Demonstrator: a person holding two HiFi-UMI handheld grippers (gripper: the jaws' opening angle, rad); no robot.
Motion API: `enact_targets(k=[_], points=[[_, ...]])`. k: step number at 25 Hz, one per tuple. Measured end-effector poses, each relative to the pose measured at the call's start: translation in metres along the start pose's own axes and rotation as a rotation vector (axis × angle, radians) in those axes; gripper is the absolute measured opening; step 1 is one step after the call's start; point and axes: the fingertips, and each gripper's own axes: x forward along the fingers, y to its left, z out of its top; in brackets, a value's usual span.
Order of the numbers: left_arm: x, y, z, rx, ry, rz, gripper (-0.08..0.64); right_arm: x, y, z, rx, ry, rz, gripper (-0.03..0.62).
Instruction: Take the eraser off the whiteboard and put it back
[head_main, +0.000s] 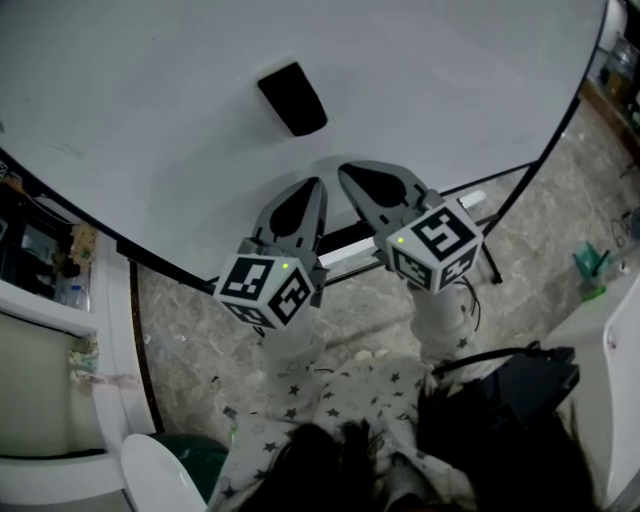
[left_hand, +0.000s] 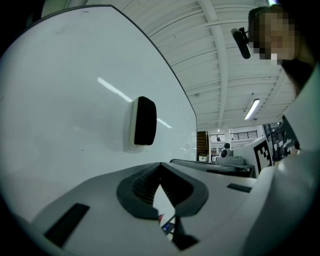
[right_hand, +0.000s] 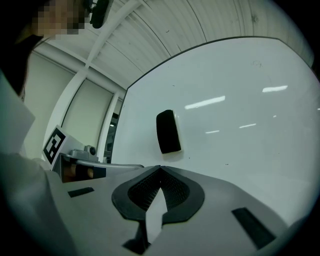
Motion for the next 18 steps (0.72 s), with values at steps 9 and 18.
enact_targets(k=[9,18], points=[[-0.0007,0.0002,0.0048,0.010,-0.005,0.003,0.002,0.0059,0.0025,-0.0008,-0.010,0.014,0.018,0.008],[-0.0020,-0.0016,0.0030,0.018,-0.001,0.005,0.002,0.0051,0.0033,-0.0018,-0.005,0.009,0.026,0.008]])
